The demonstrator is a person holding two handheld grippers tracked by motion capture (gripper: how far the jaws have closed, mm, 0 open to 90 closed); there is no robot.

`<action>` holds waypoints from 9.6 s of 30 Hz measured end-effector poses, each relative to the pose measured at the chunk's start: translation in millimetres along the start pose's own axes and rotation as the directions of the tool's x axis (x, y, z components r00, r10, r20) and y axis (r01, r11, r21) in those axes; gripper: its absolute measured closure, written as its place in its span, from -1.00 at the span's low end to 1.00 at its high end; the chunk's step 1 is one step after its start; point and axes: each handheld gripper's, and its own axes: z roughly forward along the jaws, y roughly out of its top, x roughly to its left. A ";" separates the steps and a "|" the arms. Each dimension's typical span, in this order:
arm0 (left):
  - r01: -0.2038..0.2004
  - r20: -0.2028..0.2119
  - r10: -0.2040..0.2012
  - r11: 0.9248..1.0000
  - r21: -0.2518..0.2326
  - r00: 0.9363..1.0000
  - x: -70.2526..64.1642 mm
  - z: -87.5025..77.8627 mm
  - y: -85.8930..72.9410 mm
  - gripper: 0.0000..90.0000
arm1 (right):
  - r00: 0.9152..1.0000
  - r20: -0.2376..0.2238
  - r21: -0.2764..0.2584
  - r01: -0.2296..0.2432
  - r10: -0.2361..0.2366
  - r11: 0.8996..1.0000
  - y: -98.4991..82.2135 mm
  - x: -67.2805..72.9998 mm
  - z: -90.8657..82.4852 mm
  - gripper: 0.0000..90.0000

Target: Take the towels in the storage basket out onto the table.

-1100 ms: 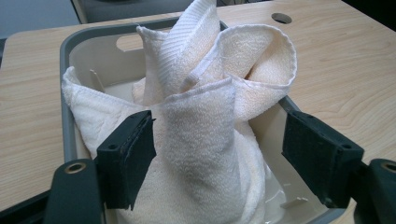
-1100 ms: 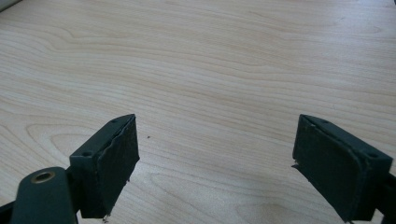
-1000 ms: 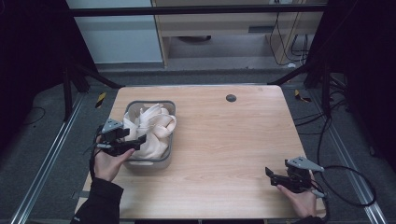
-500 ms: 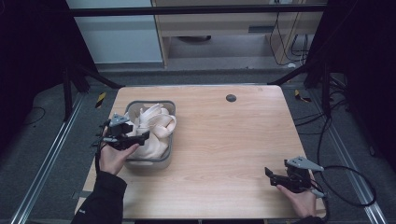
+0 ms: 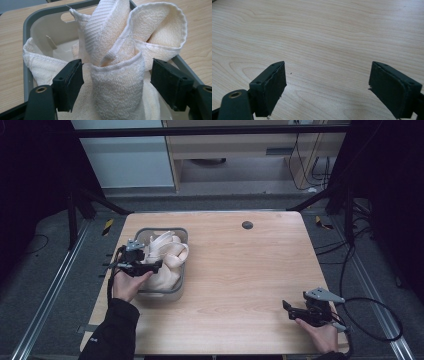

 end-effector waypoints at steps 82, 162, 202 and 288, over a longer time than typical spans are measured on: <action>0.026 -0.005 -0.026 0.996 -0.091 1.000 -1.5 -58.7 29.1 0.53 | 1.000 -0.010 0.012 -0.004 0.005 1.000 -0.1 1.2 0.2 -0.69; -0.157 0.155 0.201 0.953 -0.258 0.967 -96.0 -130.5 119.0 0.54 | 1.000 -0.010 -0.003 -0.003 0.003 1.000 0.4 -0.1 -1.8 -0.69; -0.206 0.283 0.258 0.958 -0.198 0.924 -185.1 -22.9 97.5 0.54 | 1.000 0.009 -0.020 0.005 -0.005 1.000 0.3 -1.7 -6.2 -0.69; -0.175 0.240 0.218 0.966 -0.191 0.946 -105.9 -39.7 -33.6 -0.31 | 0.999 0.044 -0.007 0.013 -0.013 1.000 -1.5 -1.6 -5.5 -0.73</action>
